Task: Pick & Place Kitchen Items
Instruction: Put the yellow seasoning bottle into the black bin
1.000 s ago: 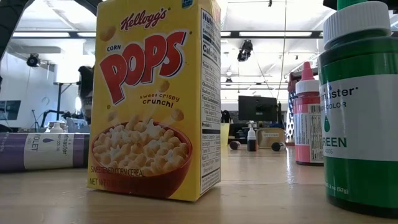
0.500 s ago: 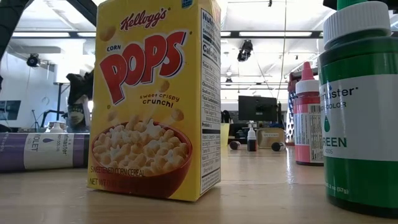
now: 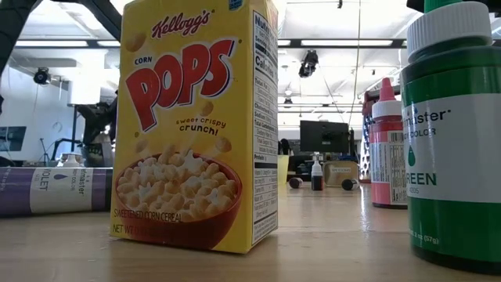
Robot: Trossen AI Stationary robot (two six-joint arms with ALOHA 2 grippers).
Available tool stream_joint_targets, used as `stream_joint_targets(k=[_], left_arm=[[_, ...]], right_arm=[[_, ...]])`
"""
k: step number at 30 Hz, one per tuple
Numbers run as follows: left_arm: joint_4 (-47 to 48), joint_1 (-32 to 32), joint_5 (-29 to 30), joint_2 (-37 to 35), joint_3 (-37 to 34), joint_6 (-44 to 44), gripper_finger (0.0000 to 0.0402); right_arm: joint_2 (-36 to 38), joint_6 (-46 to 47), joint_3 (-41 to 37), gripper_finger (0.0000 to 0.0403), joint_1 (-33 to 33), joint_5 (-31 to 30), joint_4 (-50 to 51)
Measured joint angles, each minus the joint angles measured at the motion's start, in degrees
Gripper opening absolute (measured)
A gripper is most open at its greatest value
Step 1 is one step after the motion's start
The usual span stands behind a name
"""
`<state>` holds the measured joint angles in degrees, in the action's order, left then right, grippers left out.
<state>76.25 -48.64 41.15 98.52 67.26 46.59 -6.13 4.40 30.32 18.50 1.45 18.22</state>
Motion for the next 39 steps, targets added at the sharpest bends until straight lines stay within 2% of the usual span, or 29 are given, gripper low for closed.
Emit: stream_joint_targets(k=[20, 31, 39], left_arm=[[-2.3, 0.0, 2.4, 0.0, -0.9, -0.2, 0.0309], [-2.4, 0.0, 2.4, 0.0, -0.9, -0.3, 0.0344], [-1.3, 0.0, 2.3, -0.9, 3.8, 0.5, 0.0345]], right_arm=[[0.0, -0.1, 0.0, 0.0008, 0.0, 0.0, 0.0], [0.0, -0.1, 0.0, 0.0008, 0.0, 0.0, 0.0], [0.0, -0.1, 0.0, 0.0008, 0.0, 0.0, 0.0]])
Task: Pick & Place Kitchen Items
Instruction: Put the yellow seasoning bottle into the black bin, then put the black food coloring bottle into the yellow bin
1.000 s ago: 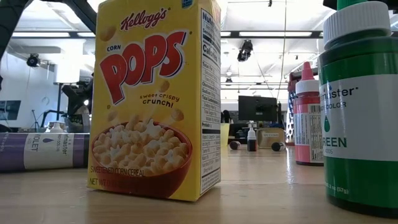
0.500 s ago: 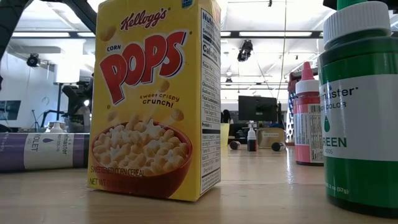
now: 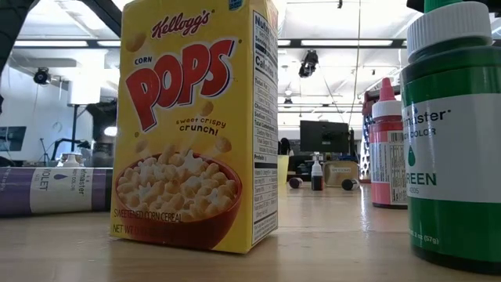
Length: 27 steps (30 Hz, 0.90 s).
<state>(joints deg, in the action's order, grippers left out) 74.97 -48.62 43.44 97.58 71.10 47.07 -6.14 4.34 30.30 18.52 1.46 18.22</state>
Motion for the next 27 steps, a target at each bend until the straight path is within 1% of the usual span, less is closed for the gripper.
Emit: stream_joint_targets(k=[3, 8, 13, 16, 21, 27], left_arm=[[0.9, 0.0, -2.9, -2.0, 3.1, -0.5, 0.0345], [0.7, 0.0, -12.2, -7.2, 7.1, 0.2, 0.0345], [0.7, 0.1, -15.4, -14.0, 8.3, -1.1, 0.0345], [-0.1, 0.0, -21.2, -18.7, 8.3, -3.2, 0.0345], [-2.3, 0.0, -33.2, -25.4, 8.3, -6.7, 0.0345], [-3.5, 0.0, -44.6, -29.8, 8.3, -10.2, 0.0345]], right_arm=[[0.0, 0.1, 0.0, 0.0008, 0.0, 0.0, 0.0], [0.0, 0.0, 0.0, 0.0008, 0.0, 0.0, 0.0], [0.0, 0.0, 0.0, 0.0008, 0.0, 0.0, 0.0], [0.0, 0.1, 0.0, 0.0008, 0.0, 0.0, 0.0], [0.0, 0.1, 0.0, 0.0008, 0.0, 0.0, 0.0], [0.0, 0.0, 0.0, 0.0008, 0.0, 0.0, 0.0]])
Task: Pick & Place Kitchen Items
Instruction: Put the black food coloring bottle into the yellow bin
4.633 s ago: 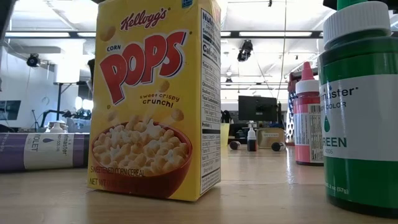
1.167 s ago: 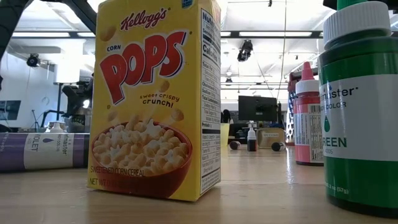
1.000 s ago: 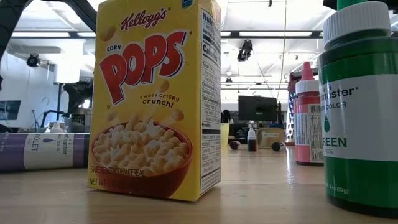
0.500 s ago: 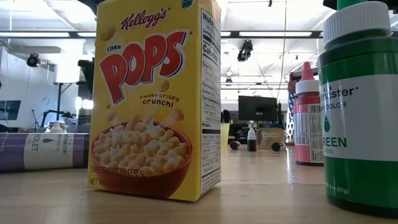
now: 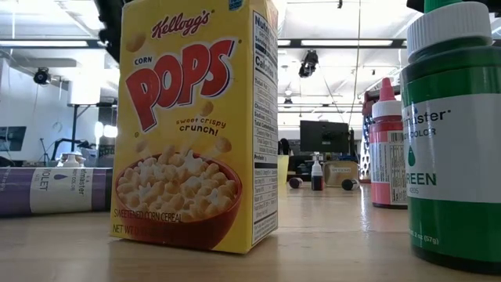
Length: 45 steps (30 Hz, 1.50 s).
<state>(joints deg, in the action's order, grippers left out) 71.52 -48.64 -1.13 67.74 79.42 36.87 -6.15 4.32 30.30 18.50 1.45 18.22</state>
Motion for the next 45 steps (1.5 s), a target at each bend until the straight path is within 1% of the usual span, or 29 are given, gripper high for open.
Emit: stream_joint_targets(k=[4, 6, 13, 16, 19, 22, 23, 24, 25, 26, 30, 33, 36, 38, 42, 43, 44, 45], left_arm=[[-0.2, 0.0, -6.5, -1.2, -1.1, -1.7, 0.0345], [-1.1, 0.0, -11.4, -1.4, -2.3, -1.9, 0.0345], [-4.2, 0.1, -34.7, -1.6, -7.8, -2.0, 0.0345], [-5.6, 0.1, -44.3, -1.6, -9.7, -0.5, 0.0345], [-7.5, 0.1, -54.9, -1.6, -11.1, 2.9, 0.0345], [-8.7, 0.2, -68.8, -1.6, -12.5, 8.6, 0.0345], [-8.7, 0.4, -72.6, -1.6, -12.9, 10.9, 0.0345], [-8.5, 0.4, -75.2, -1.7, -13.1, 12.8, 0.0345], [-8.5, 0.5, -76.3, -1.9, -13.2, 14.0, 0.0345], [-8.6, 0.8, -76.0, -2.3, -13.2, 14.5, 0.0345], [-8.6, 3.0, -71.5, -4.3, -13.1, 14.9, 0.0345], [-10.1, 5.5, -71.0, -6.5, -13.1, 13.5, 0.0345], [-14.8, 8.2, -70.9, -8.7, -13.1, 7.7, 0.0345], [-19.4, 10.8, -70.8, -9.6, -13.1, 2.7, 0.0345], [-29.7, 16.9, -70.0, -10.5, -13.1, -4.1, 0.0345], [-32.0, 18.8, -67.9, -10.5, -13.1, -5.9, 0.0345], [-33.9, 20.8, -64.4, -10.5, -13.1, -7.8, 0.0345], [-35.3, 22.8, -58.9, -10.5, -13.1, -9.6, 0.0345]], right_arm=[[0.0, 0.0, 0.0, 0.0008, 0.0, 0.0, 0.0], [0.0, 0.1, 0.0, 0.0008, 0.0, 0.0, 0.0], [0.0, 0.0, 0.0, 0.0008, 0.0, 0.0, 0.0], [0.0, 0.1, 0.0, 0.0008, 0.0, 0.0, 0.0], [0.0, 0.0, 0.0, 0.0008, 0.0, 0.0, 0.0], [0.0, 0.0, 0.0, 0.0008, 0.0, 0.0, 0.0], [0.0, 0.0, 0.0, 0.0008, 0.0, 0.0, 0.0], [0.0, 0.0, 0.0, 0.0008, 0.0, 0.0, 0.0], [0.0, 0.1, 0.0, 0.0008, 0.0, 0.0, 0.0], [0.0, 0.1, 0.0, 0.0008, 0.0, 0.0, 0.0], [0.0, 0.1, 0.0, 0.0008, 0.0, 0.0, 0.0], [0.0, 0.0, 0.0, 0.0008, 0.0, 0.0, 0.0], [0.0, 0.0, 0.0, 0.0008, 0.0, 0.0, 0.0], [0.0, 0.1, 0.0, 0.0008, 0.0, 0.0, 0.0], [0.0, 0.0, 0.0, 0.0008, 0.0, 0.0, 0.0], [0.0, 0.1, 0.0, 0.0008, 0.0, 0.0, 0.0], [0.0, 0.1, 0.0, 0.0008, 0.0, 0.0, 0.0], [0.0, 0.0, 0.0, 0.0008, 0.0, 0.0, 0.0]])
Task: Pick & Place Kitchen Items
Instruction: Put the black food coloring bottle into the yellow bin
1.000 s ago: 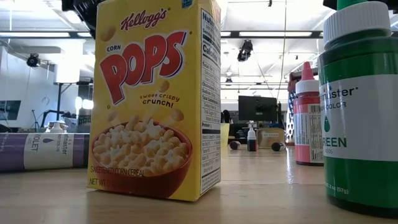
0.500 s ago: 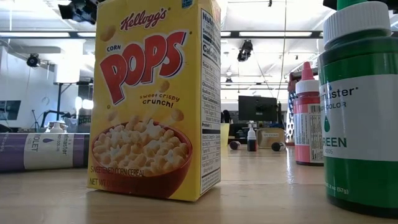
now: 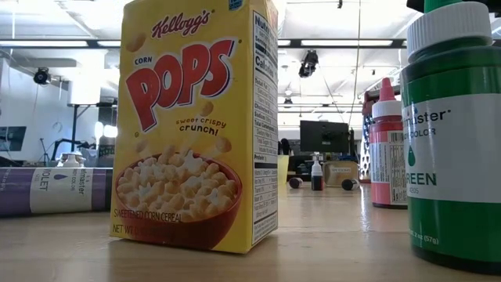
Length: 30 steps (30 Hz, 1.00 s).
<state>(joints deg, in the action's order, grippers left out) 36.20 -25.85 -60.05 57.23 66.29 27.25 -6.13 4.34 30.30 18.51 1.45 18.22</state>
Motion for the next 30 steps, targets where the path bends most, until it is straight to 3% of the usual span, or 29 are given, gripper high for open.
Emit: stream_joint_targets(k=[6, 8, 10, 20, 30], left_arm=[[-0.3, 12.6, 43.7, 0.0, 0.0, -8.2, 0.0345], [1.4, 15.9, 54.0, -0.1, 0.0, -9.9, 0.0345], [4.3, 18.4, 59.7, -0.3, 0.4, -11.9, 0.0345], [16.6, 21.7, 60.6, -1.9, 0.1, -18.2, 0.0345], [14.7, 21.6, 61.8, -1.6, -3.5, -21.5, 0.0345]], right_arm=[[0.0, 0.0, 0.0, 0.0008, 0.0, 0.0, 0.0], [0.0, 0.1, 0.0, 0.0008, 0.0, 0.0, 0.0], [0.0, 0.0, 0.0, 0.0008, 0.0, 0.0, 0.0], [0.0, 0.0, 0.0, 0.0008, 0.0, 0.0, 0.0], [0.0, 0.1, 0.0, 0.0008, 0.0, 0.0, 0.0]])
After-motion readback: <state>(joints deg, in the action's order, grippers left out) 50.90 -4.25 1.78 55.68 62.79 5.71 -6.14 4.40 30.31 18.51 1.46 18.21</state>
